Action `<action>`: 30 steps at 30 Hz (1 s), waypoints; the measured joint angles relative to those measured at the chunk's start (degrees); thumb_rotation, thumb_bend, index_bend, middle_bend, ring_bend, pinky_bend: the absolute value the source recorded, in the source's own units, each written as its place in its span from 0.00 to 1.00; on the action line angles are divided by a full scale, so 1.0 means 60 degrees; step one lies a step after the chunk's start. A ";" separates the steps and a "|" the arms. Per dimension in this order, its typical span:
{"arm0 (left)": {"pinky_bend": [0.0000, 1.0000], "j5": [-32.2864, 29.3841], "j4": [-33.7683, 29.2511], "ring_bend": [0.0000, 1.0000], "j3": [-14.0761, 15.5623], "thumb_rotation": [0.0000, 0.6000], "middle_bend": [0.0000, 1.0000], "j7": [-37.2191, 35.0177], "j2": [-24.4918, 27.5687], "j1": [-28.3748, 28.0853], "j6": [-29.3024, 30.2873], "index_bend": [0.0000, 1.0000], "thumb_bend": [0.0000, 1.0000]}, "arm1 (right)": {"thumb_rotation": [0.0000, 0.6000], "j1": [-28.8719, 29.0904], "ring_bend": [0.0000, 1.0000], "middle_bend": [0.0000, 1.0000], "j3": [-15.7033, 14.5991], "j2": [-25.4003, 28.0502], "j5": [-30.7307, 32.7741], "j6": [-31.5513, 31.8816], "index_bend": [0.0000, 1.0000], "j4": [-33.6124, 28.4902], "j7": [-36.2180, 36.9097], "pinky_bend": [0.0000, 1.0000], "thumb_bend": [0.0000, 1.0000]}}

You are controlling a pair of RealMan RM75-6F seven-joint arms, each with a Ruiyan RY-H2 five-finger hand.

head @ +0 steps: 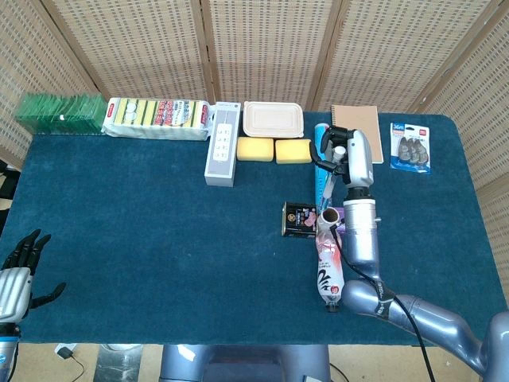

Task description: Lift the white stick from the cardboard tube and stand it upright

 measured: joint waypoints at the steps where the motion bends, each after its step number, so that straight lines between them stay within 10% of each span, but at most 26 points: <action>1: 0.15 -0.0023 -0.0035 0.00 -0.0020 1.00 0.00 0.0034 0.0016 -0.0012 -0.0007 0.07 0.19 | 1.00 -0.0014 1.00 1.00 -0.0017 0.0019 -0.0029 0.0000 0.74 0.0012 0.0023 1.00 0.41; 30: 0.15 -0.0038 -0.0319 0.00 0.0072 1.00 0.00 0.0504 -0.0037 0.0004 -0.0015 0.07 0.19 | 1.00 -0.0068 1.00 1.00 -0.0460 -0.0210 -0.0208 -0.0359 0.74 0.1074 0.0709 1.00 0.42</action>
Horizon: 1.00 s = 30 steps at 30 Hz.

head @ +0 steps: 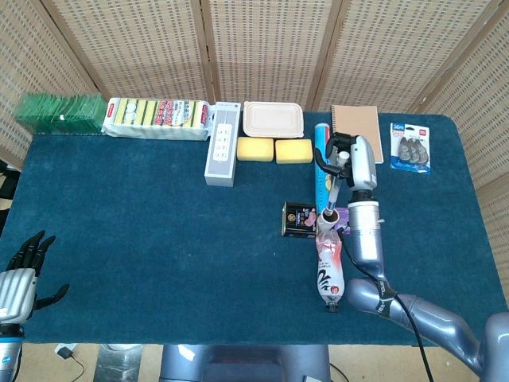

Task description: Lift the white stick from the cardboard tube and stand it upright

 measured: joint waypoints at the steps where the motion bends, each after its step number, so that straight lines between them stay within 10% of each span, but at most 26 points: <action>1: 0.15 0.0003 -0.0030 0.00 0.0001 1.00 0.00 0.0042 -0.0002 -0.0006 -0.0004 0.07 0.19 | 1.00 0.0002 1.00 1.00 0.0000 -0.0006 -0.0006 -0.0019 0.74 0.0049 0.0048 1.00 0.41; 30: 0.15 -0.0111 -0.0675 0.00 0.0004 1.00 0.00 0.0711 0.0084 0.0080 0.0120 0.07 0.19 | 1.00 -0.0082 1.00 1.00 -0.0068 -0.0159 -0.0138 -0.0392 0.74 0.0848 0.1019 1.00 0.41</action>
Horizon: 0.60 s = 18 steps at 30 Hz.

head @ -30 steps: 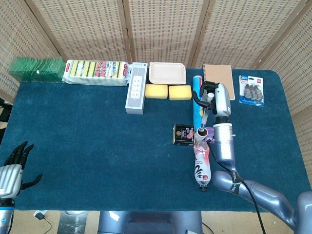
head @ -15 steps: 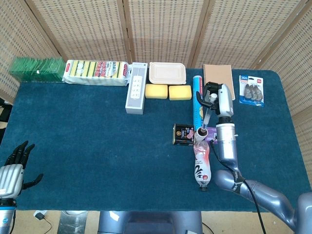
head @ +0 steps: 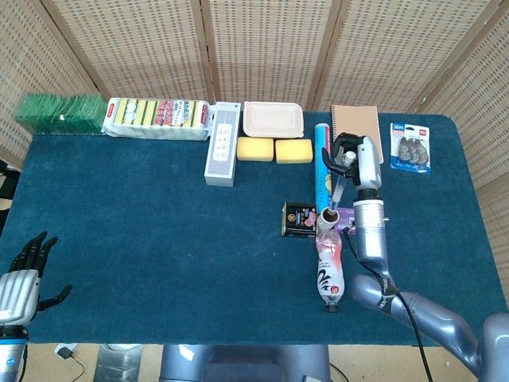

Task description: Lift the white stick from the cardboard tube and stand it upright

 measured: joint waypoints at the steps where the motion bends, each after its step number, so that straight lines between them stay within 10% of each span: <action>1: 0.15 -0.0006 -0.0013 0.00 -0.0002 1.00 0.00 0.0017 0.0003 0.0002 0.0001 0.07 0.19 | 1.00 -0.0004 1.00 1.00 -0.0005 -0.0007 -0.0004 -0.0005 0.74 0.0009 0.0024 1.00 0.41; 18: 0.15 0.0034 -0.0004 0.00 0.0073 1.00 0.00 0.0099 -0.0063 -0.0034 -0.0124 0.07 0.19 | 1.00 -0.0230 1.00 1.00 -0.0169 -0.0159 -0.0097 0.0009 0.74 0.0258 0.0376 1.00 0.41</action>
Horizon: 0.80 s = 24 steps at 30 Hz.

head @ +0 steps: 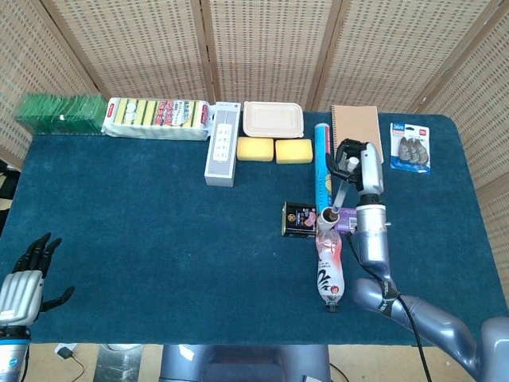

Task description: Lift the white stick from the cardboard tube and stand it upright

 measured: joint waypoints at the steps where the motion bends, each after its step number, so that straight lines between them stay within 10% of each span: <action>1: 0.15 0.0004 -0.0002 0.00 0.0002 1.00 0.00 0.0004 -0.0001 -0.0002 -0.0002 0.07 0.19 | 1.00 0.0001 1.00 1.00 -0.0001 -0.0012 -0.0002 0.0001 0.74 0.0015 0.0002 1.00 0.41; 24: 0.15 0.0085 0.0010 0.00 0.0073 1.00 0.00 0.0082 -0.0046 -0.0053 -0.0094 0.07 0.19 | 1.00 -0.0057 1.00 1.00 -0.0150 -0.0246 -0.0100 -0.0268 0.74 0.0181 0.0321 1.00 0.39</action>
